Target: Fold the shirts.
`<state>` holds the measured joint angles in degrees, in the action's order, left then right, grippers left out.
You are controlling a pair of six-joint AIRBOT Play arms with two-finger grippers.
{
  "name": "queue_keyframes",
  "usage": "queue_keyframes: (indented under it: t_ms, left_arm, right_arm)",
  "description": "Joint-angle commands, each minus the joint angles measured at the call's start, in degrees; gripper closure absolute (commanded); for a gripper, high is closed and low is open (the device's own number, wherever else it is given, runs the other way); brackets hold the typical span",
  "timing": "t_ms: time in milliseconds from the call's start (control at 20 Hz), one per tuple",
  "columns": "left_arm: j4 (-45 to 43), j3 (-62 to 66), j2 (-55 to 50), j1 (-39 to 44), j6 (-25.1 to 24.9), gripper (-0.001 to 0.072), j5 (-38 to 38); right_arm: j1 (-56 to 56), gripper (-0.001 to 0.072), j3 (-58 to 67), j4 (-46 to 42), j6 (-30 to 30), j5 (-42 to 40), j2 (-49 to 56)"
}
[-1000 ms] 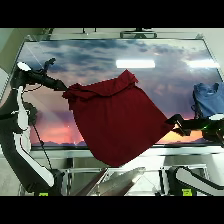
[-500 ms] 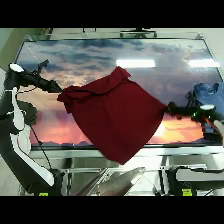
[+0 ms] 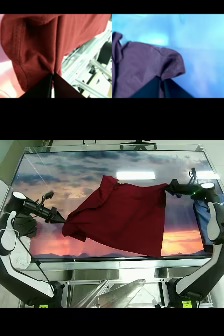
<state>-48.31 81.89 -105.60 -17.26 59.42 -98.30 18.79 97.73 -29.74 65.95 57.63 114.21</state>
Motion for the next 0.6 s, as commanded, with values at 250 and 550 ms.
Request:
queue_keyframes:
  t_ms: [250,550]
  left_arm:
    - [-6.2,7.1,2.7,-5.3,9.2,0.045,2.7]
    - [-5.6,-10.4,8.5,-7.7,6.9,0.0451,8.1]
  right_arm:
    - [5.8,0.0695,7.3,4.1,7.2,17.7,1.3]
    - [6.3,0.0695,-4.7,-4.7,7.6,38.4,-5.1]
